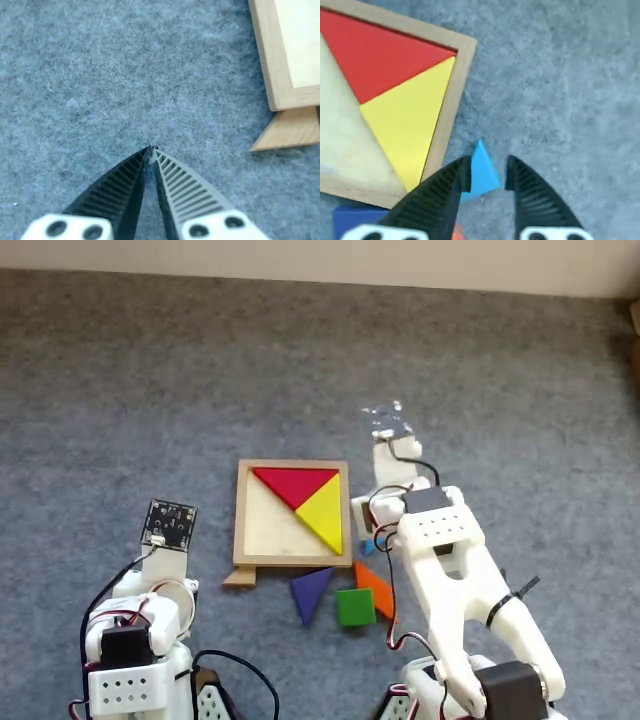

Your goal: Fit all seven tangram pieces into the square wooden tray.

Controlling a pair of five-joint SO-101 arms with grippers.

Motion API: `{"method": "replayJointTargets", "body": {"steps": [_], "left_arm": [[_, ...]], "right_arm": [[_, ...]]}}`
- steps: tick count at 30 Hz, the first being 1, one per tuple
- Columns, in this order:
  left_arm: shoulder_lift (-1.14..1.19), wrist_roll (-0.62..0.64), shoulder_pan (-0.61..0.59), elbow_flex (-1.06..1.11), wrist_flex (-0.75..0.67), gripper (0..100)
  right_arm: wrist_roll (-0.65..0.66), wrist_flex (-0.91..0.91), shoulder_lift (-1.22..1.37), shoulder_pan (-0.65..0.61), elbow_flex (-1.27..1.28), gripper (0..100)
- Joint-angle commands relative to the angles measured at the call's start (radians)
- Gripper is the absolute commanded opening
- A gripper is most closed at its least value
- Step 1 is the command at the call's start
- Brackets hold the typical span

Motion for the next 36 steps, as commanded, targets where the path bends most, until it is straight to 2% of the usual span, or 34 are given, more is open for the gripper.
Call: {"method": "replayJointTargets", "body": {"steps": [1,6,12,30,36], "left_arm": [[-0.03,0.009,-0.007,0.021,0.006,1],[-0.03,0.009,-0.007,0.021,0.006,1],[-0.03,0.009,-0.007,0.021,0.006,1],[-0.03,0.009,-0.007,0.021,0.006,1],[-0.03,0.009,-0.007,0.021,0.006,1]], "right_arm": [[-0.064,0.042,0.051,-0.005,-0.013,21.1],[-0.115,0.044,0.163,-0.035,-0.016,21.1],[-0.115,0.044,0.251,-0.047,-0.102,21.1],[-0.107,0.047,0.268,-0.117,-0.117,20.8],[-0.1,0.042,0.259,-0.111,-0.116,8.9]]}}
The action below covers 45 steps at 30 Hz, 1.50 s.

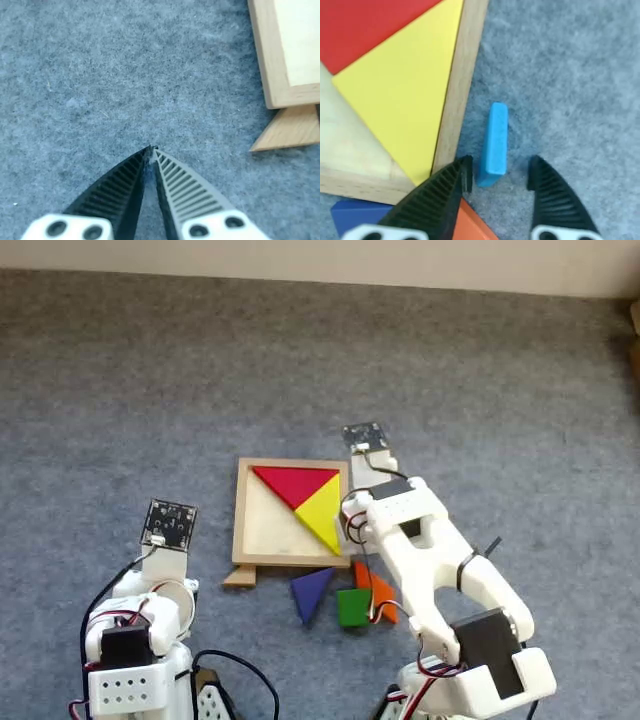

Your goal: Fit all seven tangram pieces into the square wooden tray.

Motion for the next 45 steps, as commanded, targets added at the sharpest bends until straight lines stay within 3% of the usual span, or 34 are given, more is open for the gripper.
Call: {"method": "replayJointTargets", "body": {"steps": [1,5,8,18,37,45], "left_arm": [[-0.03,0.009,-0.007,0.021,0.006,1],[-0.03,0.009,-0.007,0.021,0.006,1],[-0.03,0.009,-0.007,0.021,0.006,1],[-0.03,0.009,-0.007,0.021,0.006,1],[-0.03,0.009,-0.007,0.021,0.006,1],[-0.03,0.009,-0.007,0.021,0.006,1]], "right_arm": [[0.026,0.001,-0.012,-0.004,-0.031,6.8],[0.074,0.004,-0.013,0.05,-0.038,0.2],[0.1,0.005,-0.024,0.088,-0.038,0.6],[0.367,0.013,-0.325,0.093,0.025,0.5],[0.741,0.09,-0.378,-0.272,0.021,0.5],[0.816,0.085,-0.377,-0.303,0.027,0.5]]}}
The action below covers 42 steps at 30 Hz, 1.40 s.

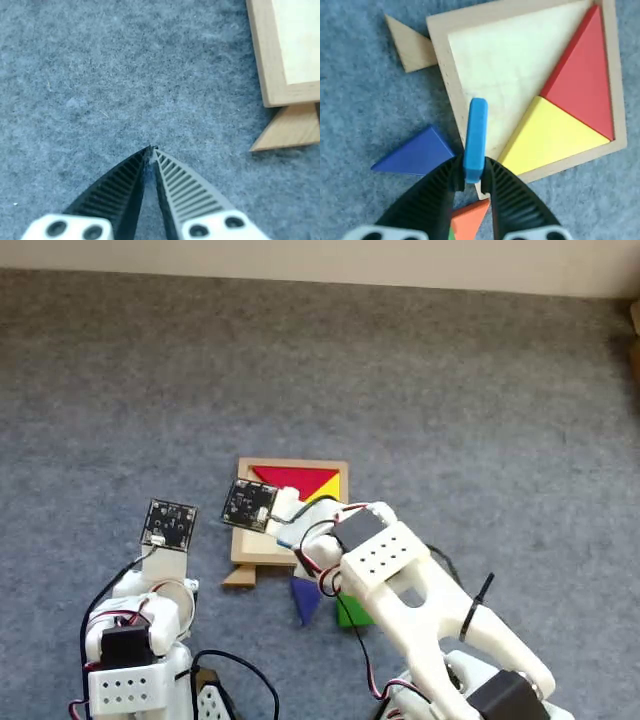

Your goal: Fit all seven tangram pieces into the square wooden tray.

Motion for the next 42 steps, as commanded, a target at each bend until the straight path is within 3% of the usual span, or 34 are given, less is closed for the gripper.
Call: {"method": "replayJointTargets", "body": {"steps": [1,12,17,23,35,42], "left_arm": [[-0.03,0.009,-0.007,0.021,0.006,1],[-0.03,0.009,-0.007,0.021,0.006,1],[-0.03,0.009,-0.007,0.021,0.006,1],[-0.03,0.009,-0.007,0.021,0.006,1],[-0.03,0.009,-0.007,0.021,0.006,1],[-0.03,0.009,-0.007,0.021,0.006,1]], "right_arm": [[0.018,0.002,-0.045,-0.015,-0.015,0.5],[0.008,-0.097,0.054,-0.015,-0.013,0.9],[-0.089,-0.117,0.148,-0.013,-0.024,1.2],[-0.097,-0.117,0.156,-0.01,-0.031,10.9],[-0.103,-0.148,0.15,0.024,-0.044,11.5],[-0.284,-0.286,0.157,0.079,-0.045,11.5]]}}
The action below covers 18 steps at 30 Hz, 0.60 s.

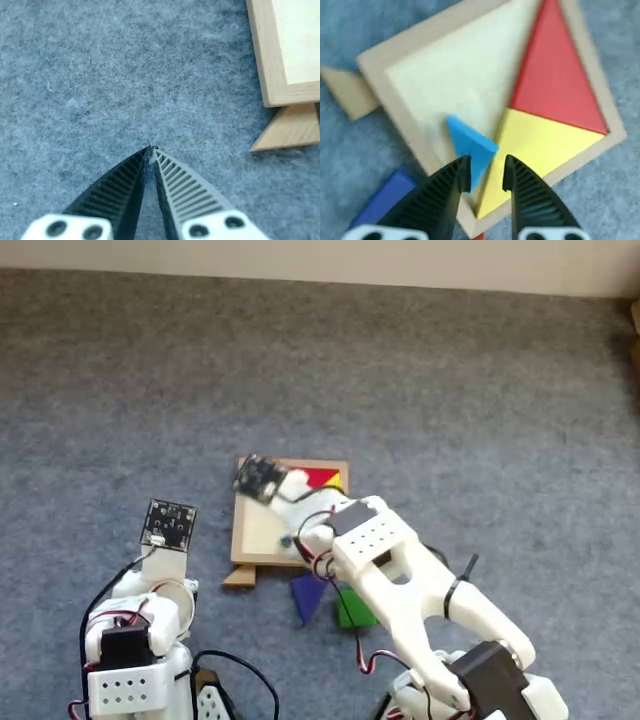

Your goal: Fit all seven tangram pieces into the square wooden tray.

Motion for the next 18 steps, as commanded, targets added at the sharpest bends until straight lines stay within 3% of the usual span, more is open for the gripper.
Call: {"method": "replayJointTargets", "body": {"steps": [1,10,18], "left_arm": [[-0.03,0.009,-0.007,0.021,0.006,1],[-0.03,0.009,-0.007,0.021,0.006,1],[-0.03,0.009,-0.007,0.021,0.006,1]], "right_arm": [[-0.055,-0.065,-0.01,0.028,-0.042,11.5],[-0.064,-0.067,-0.019,0.019,-0.047,11.3],[-0.264,-0.068,-0.007,-0.038,-0.041,11.2]]}}
